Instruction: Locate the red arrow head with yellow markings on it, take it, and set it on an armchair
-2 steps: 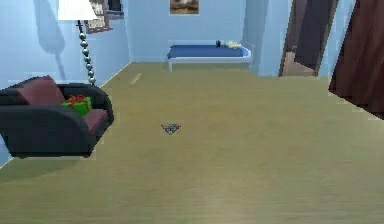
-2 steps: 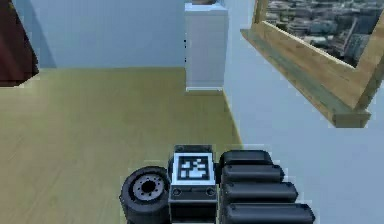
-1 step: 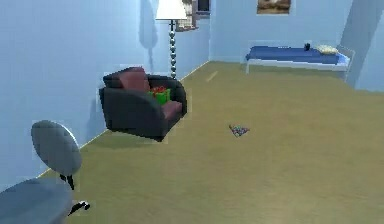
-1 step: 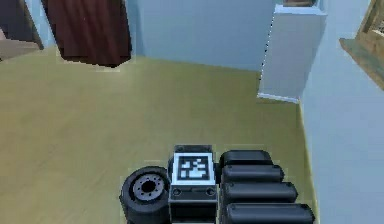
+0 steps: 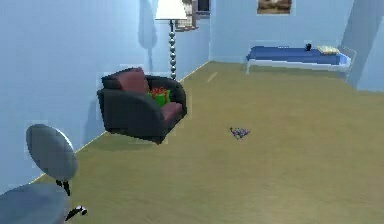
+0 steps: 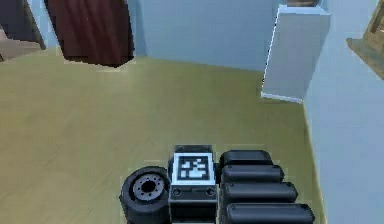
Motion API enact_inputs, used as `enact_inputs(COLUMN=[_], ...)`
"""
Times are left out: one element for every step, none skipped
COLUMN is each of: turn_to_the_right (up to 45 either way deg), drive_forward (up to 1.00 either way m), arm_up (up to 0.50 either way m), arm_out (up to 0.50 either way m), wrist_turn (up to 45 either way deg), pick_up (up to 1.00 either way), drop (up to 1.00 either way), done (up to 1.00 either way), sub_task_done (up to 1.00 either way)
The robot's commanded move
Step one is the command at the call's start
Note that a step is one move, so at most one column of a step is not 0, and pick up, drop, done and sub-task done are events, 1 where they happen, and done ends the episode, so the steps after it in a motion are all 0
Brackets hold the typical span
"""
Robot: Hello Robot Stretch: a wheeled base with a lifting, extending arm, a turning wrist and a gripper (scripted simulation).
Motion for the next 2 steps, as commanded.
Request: enact_inputs(turn_to_the_right=[-45.0, -45.0], drive_forward=[0.0, 0.0], arm_up=[0.0, 0.0], arm_out=[0.0, 0.0], wrist_turn=[0.0, 0.0], pick_up=[0.0, 0.0], drop=[0.0, 0.0], done=[0.0, 0.0], sub_task_done=[0.0, 0.0])
